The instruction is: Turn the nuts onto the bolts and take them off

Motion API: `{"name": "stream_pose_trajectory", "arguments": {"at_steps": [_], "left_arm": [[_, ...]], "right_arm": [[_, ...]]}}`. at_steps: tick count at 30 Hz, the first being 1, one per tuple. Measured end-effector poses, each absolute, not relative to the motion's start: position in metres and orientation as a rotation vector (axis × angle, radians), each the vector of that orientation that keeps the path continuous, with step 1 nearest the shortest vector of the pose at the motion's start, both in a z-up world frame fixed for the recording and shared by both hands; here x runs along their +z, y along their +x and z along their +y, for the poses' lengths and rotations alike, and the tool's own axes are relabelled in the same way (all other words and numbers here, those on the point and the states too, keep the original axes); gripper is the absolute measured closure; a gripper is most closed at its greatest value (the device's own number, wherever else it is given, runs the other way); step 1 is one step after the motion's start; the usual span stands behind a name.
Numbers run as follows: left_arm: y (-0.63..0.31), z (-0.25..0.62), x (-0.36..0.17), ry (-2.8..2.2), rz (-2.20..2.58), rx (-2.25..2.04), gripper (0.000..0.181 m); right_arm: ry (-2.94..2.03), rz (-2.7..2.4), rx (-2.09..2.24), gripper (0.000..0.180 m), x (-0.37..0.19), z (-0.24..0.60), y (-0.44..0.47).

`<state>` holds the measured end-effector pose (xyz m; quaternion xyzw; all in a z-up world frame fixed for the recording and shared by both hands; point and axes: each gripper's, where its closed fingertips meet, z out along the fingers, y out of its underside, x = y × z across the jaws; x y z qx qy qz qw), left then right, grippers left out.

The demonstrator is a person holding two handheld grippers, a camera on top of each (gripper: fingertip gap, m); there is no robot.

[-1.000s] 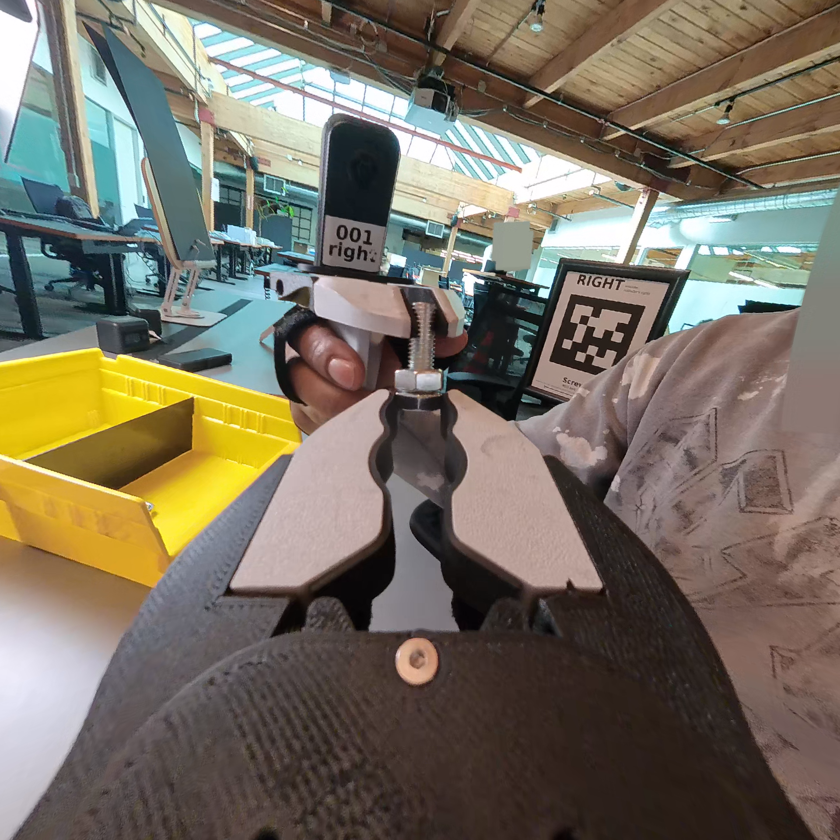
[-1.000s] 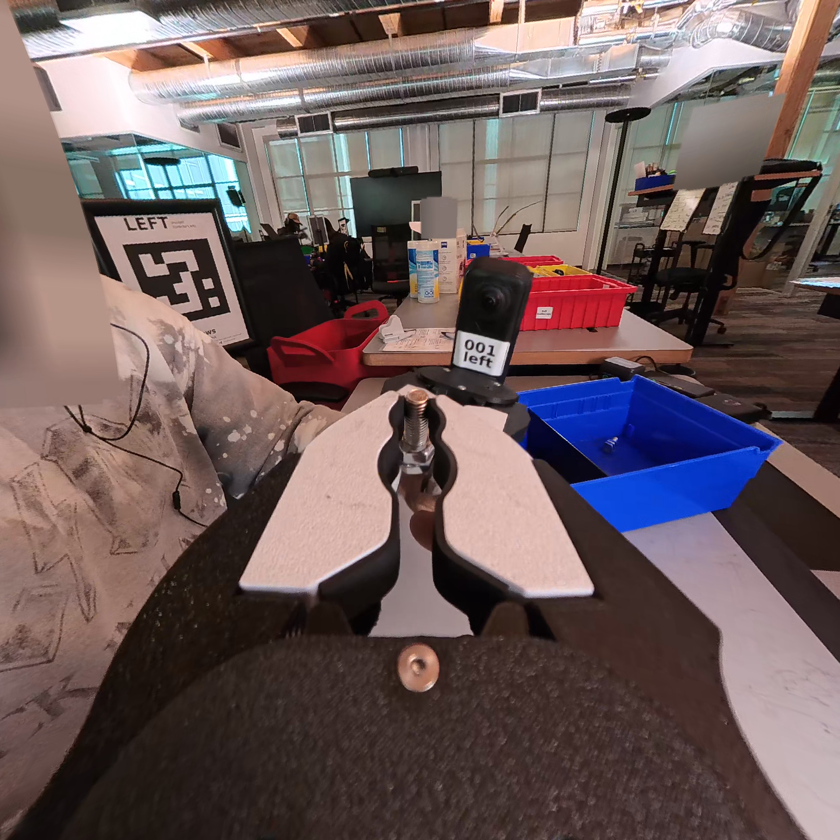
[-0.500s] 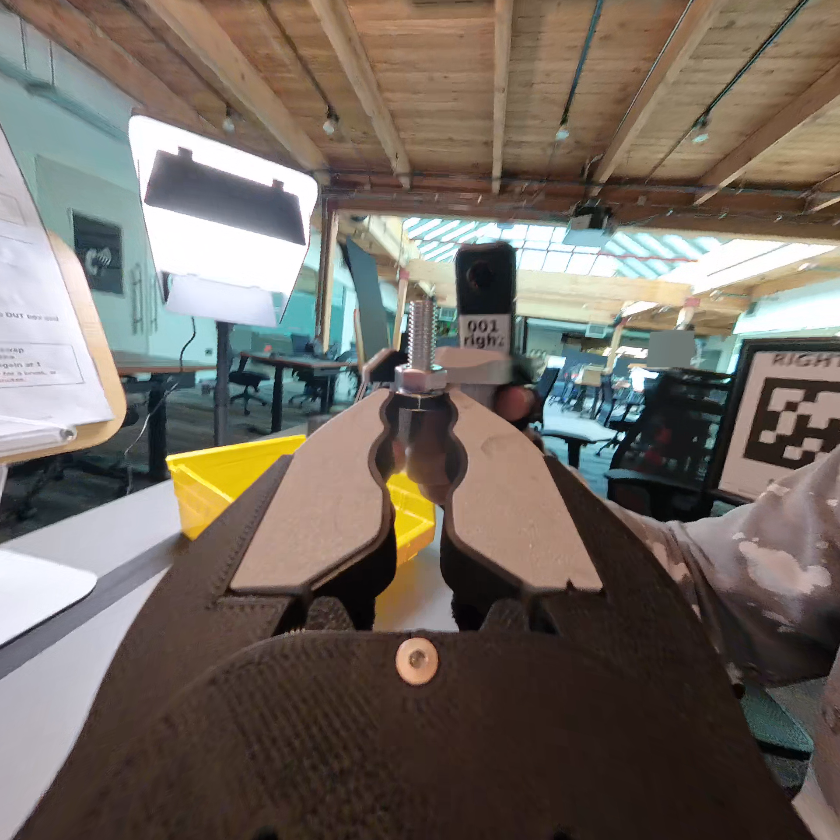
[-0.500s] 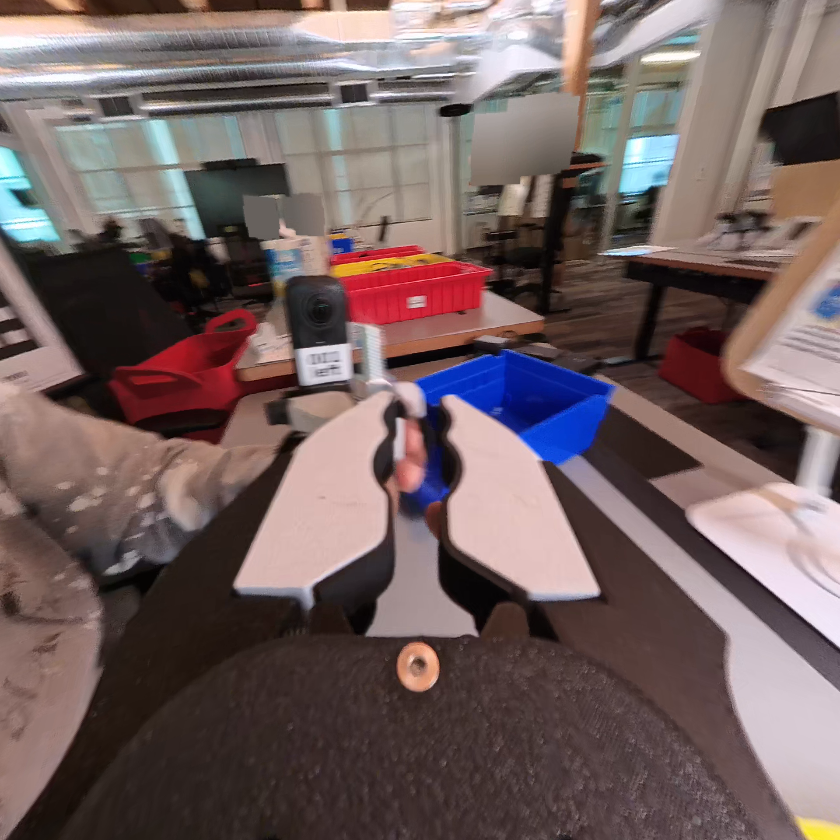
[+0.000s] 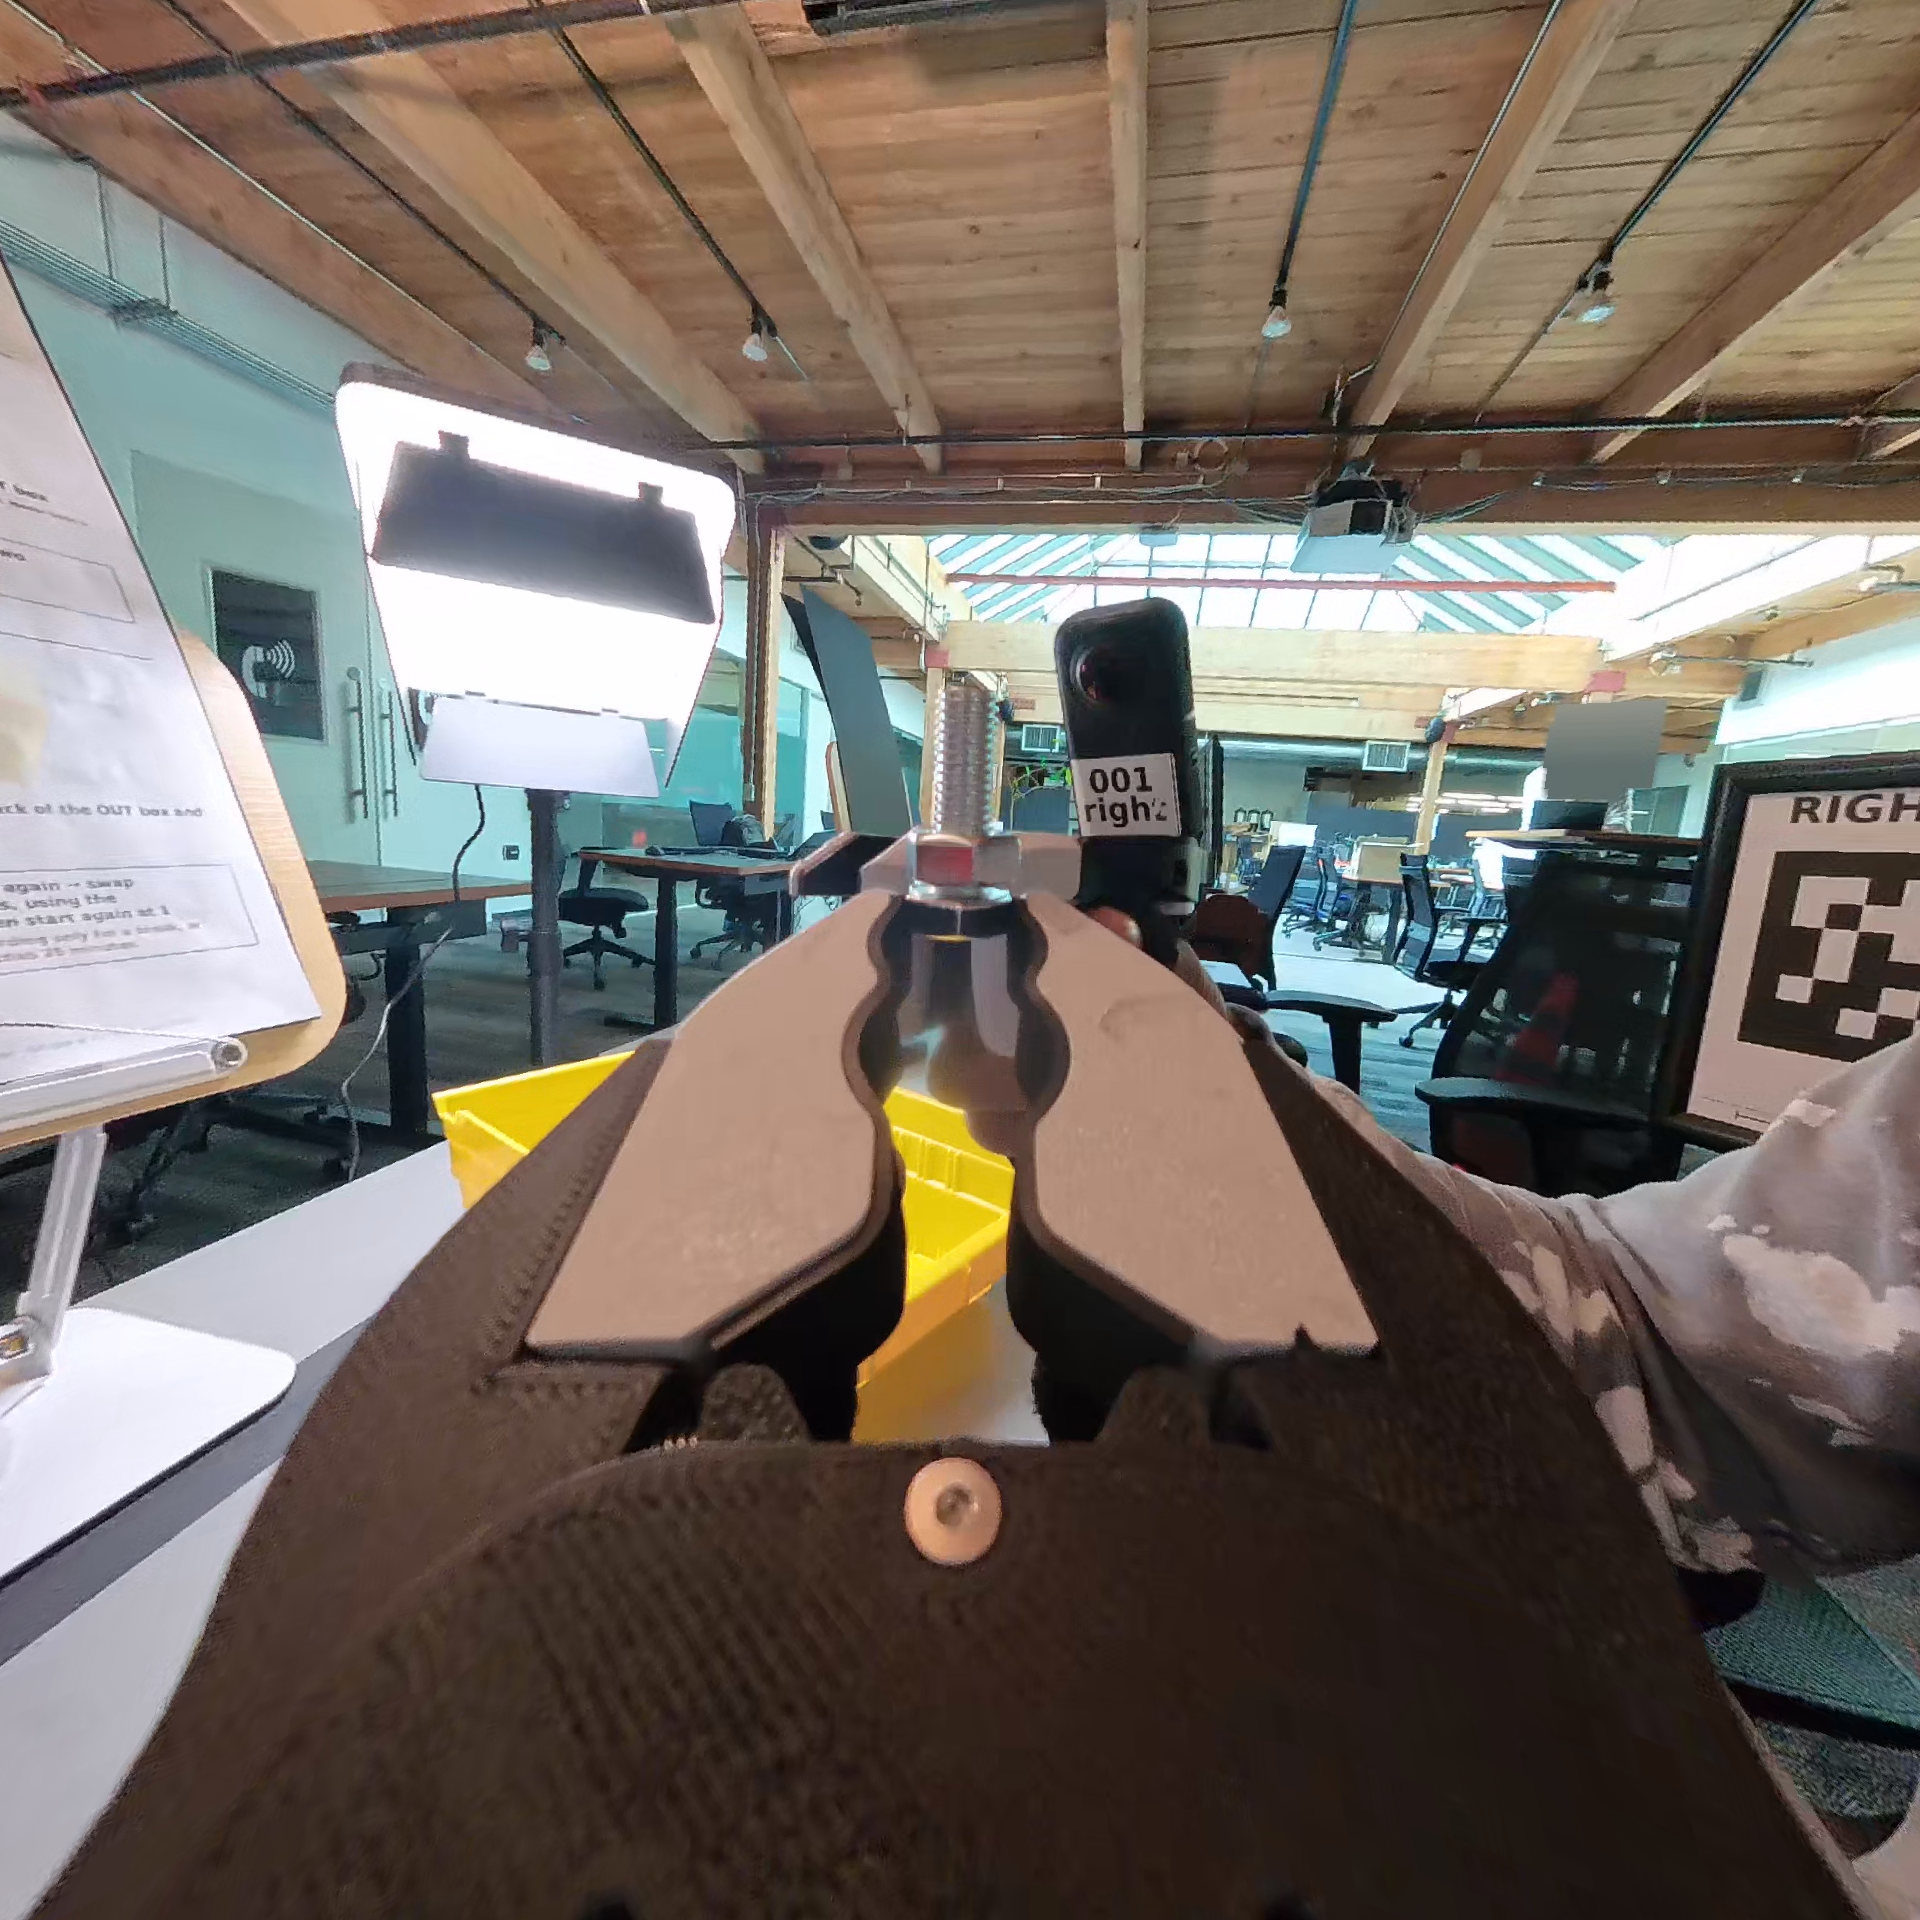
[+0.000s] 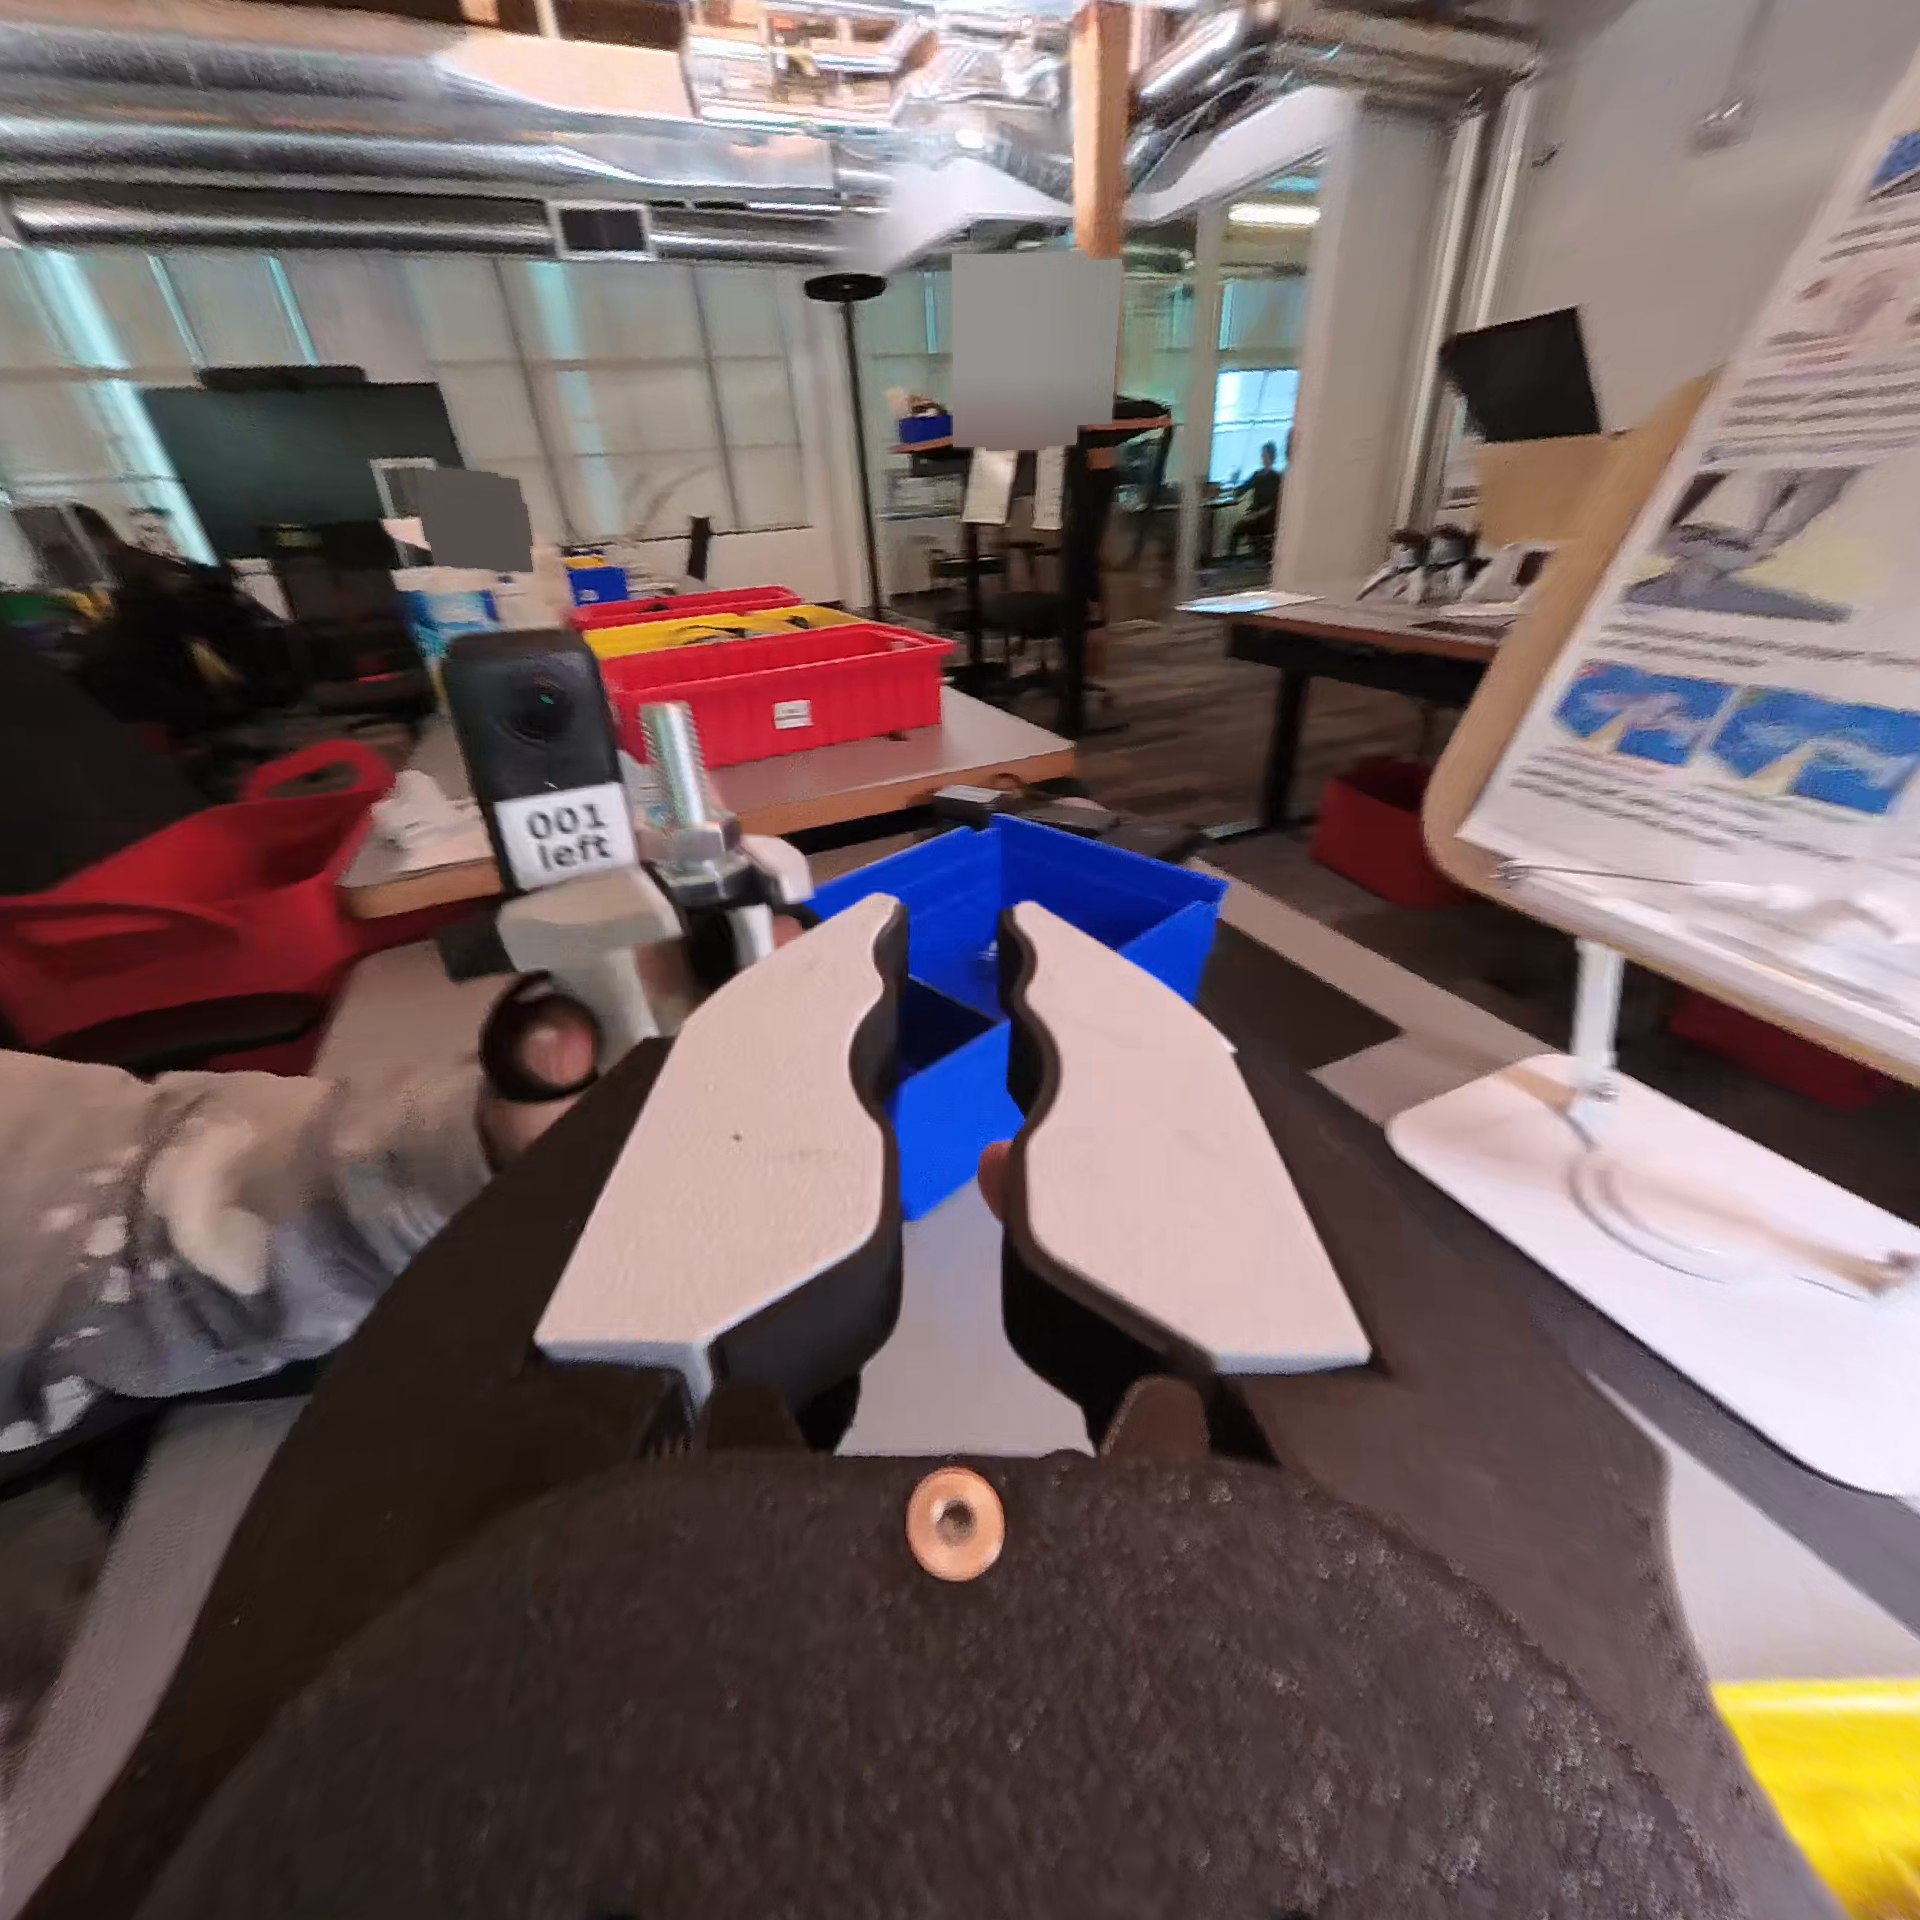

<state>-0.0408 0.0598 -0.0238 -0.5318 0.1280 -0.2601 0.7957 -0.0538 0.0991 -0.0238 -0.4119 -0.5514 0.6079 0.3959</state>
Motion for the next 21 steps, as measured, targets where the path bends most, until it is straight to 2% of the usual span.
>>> {"name": "stream_pose_trajectory", "arguments": {"at_steps": [7,10,11,12,19,21], "left_arm": [[-0.04,0.07,-0.035,-1.207,0.273,-0.497,0.162],[-0.04,0.069,-0.034,-1.205,0.276,-0.483,0.162],[-0.042,0.067,-0.032,-1.193,0.273,-0.492,0.162],[-0.045,0.064,-0.028,-1.172,0.271,-0.503,0.162],[-0.044,0.067,-0.032,-1.197,0.272,-0.473,0.162],[-0.041,0.067,-0.032,-1.199,0.281,-0.473,0.162]], "right_arm": [[-0.949,-1.495,1.599,0.14,-0.023,0.057,-0.054],[-0.973,-1.473,1.643,0.145,-0.023,0.063,-0.056],[-1.022,-1.433,1.659,0.163,-0.022,0.073,-0.056],[-1.042,-1.38,1.64,0.164,-0.02,0.085,-0.056],[-0.971,-1.441,1.65,0.139,-0.019,0.062,-0.056],[-0.982,-1.437,1.634,0.139,-0.021,0.061,-0.059]]}}
